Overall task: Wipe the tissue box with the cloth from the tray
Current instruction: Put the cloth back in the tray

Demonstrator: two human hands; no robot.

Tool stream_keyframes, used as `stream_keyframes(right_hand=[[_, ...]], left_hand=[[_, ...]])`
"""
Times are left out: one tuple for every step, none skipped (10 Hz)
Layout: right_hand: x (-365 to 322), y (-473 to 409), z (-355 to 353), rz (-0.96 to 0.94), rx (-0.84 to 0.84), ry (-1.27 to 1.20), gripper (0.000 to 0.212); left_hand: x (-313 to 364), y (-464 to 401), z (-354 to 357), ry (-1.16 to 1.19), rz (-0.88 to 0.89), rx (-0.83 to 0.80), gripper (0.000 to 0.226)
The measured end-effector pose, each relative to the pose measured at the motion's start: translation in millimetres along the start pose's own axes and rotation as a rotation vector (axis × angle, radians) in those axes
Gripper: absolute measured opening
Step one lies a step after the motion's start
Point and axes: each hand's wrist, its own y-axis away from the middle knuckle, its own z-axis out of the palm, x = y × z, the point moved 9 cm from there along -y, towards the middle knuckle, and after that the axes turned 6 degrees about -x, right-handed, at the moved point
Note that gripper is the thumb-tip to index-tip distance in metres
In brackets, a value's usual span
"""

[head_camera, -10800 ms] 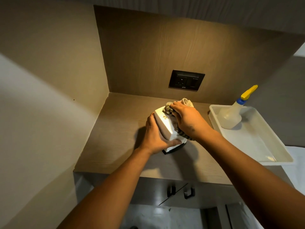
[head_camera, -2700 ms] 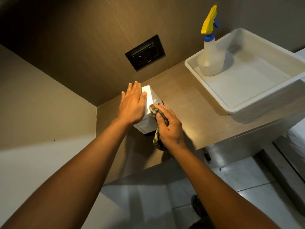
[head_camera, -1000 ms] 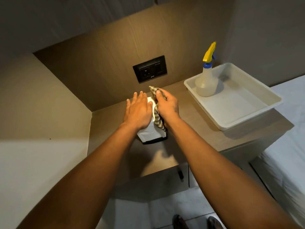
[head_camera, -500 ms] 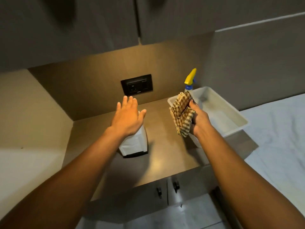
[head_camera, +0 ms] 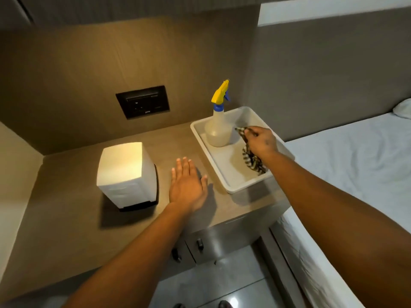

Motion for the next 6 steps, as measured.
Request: stream_keyframes(right_hand=[[3,-8,34,-0.074,-0.141,0.205,0.032],[23,-9,82,-0.046,-0.419,0.601,0.05],[39,-8,104,0.012,-0.516,0.82,0.068],[40,-5,109,0.019,-0.548,0.882,0.075],[38,1,107,0.026,-0.575,0.875,0.074],[13,7,89,-0.069,-0.476,0.797,0.069]], left_hand=[[-5,-3,23,-0.01,-0.034,-0.062,0.073],[-3,-3,29,-0.053,-0.038,-0.033,0.074],[-6,-5,32,-0.052,-0.051,-0.023,0.074],[-6,-4,32,-0.049,-0.045,-0.011,0.074],[-8,-5,34,-0.041,-0.048,-0.024,0.074],[-4,0,25,-0.025,-0.051,0.001,0.074]])
